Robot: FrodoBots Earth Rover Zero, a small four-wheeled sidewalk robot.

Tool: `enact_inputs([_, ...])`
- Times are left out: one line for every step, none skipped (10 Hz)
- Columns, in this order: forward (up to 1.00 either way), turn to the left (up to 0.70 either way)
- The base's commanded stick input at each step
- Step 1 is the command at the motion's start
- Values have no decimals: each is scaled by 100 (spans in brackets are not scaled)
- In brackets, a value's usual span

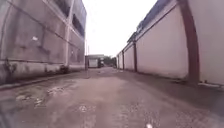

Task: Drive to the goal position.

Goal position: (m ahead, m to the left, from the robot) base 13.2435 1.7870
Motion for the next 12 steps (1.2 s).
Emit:
enact_inputs([70, 0])
enact_inputs([70, 0])
enact_inputs([70, 0])
enact_inputs([70, 0])
enact_inputs([70, 0])
enact_inputs([70, 0])
enact_inputs([70, 0])
enact_inputs([70, 0])
enact_inputs([70, 0])
enact_inputs([70, 0])
enact_inputs([70, 0])
enact_inputs([70, 0])
